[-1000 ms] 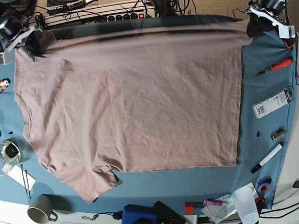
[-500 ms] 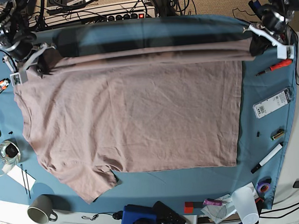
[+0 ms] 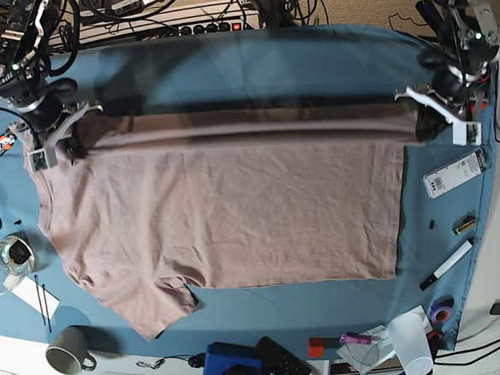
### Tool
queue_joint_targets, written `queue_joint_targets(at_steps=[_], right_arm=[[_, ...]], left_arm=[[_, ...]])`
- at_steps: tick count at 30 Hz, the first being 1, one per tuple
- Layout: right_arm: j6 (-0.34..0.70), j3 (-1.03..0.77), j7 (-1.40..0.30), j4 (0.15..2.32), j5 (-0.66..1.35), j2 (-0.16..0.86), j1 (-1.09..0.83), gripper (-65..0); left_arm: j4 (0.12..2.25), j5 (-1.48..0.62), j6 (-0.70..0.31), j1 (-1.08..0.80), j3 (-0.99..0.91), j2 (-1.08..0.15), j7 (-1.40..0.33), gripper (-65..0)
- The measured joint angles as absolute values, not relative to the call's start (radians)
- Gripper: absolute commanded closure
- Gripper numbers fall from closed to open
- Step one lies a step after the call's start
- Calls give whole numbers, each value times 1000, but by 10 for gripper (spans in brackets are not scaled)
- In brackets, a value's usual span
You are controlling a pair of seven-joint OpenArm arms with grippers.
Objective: Fold the T-shirt properly
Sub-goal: 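Lift the shoulder edge and fold it over toward the hem, then lower the folded edge onto the shirt and open both grippers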
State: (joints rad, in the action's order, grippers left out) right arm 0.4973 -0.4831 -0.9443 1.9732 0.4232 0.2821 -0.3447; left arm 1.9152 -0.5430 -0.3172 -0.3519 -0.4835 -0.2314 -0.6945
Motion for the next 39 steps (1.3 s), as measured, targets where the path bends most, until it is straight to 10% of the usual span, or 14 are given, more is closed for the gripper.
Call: queue_joint_targets(at_steps=[39], right_arm=[[494, -262, -879, 1440, 262, 280, 168, 0]], left_arm=[[1481, -421, -347, 43, -387, -266, -675, 0]])
